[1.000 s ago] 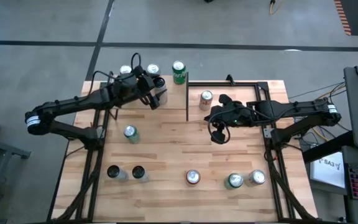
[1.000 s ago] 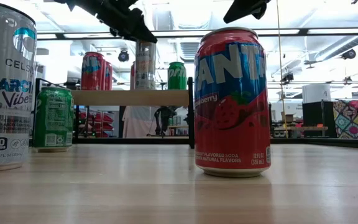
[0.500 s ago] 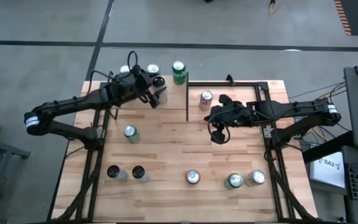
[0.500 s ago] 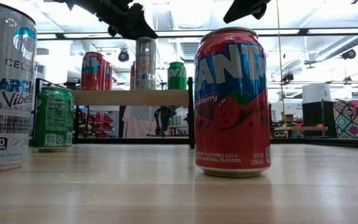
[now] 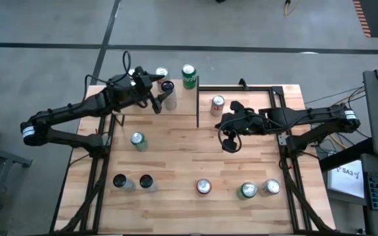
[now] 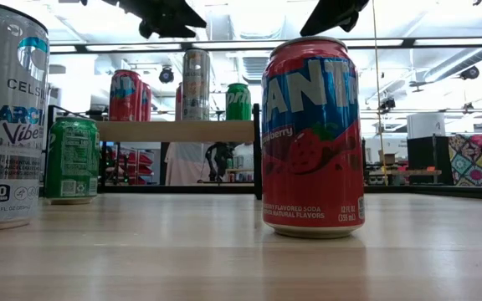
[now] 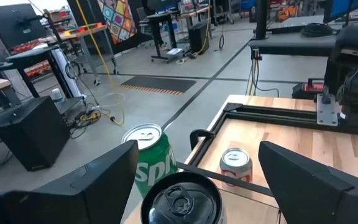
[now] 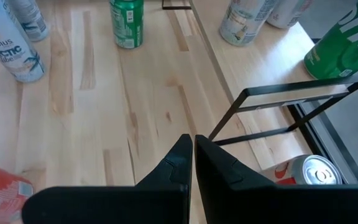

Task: Place canned beverage on shelf
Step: Put the white and yellow soda can on the shelf

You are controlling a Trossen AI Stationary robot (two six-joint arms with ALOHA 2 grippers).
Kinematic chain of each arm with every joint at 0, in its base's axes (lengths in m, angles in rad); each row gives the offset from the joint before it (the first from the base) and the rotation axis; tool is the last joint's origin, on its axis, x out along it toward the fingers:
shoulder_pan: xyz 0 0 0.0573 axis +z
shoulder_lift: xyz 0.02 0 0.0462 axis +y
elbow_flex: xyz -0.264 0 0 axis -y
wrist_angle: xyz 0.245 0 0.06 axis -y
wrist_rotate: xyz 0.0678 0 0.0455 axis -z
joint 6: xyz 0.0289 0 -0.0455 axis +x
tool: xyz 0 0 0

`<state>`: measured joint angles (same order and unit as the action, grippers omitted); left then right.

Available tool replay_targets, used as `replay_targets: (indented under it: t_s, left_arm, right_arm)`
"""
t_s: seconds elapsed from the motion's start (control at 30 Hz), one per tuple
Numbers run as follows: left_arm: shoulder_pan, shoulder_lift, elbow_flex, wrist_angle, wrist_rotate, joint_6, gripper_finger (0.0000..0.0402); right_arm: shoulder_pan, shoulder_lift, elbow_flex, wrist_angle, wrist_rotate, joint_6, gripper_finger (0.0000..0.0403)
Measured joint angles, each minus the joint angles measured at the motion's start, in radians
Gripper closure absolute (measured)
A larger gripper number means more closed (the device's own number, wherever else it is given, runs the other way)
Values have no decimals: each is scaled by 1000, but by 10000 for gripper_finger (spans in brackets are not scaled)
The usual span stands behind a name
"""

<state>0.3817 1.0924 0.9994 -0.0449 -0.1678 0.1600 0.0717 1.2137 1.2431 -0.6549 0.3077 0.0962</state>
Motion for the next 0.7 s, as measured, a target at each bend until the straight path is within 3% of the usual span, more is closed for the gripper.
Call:
replay_targets:
  t_s: [0.4,0.7]
  left_arm:
    - [0,2,-14,-26,2,37,27]
    - [22,41,-52,32,-6,37,27]
  right_arm:
    - [0,0,-2,7,0,9,394]
    - [0,0,-3,10,0,9,394]
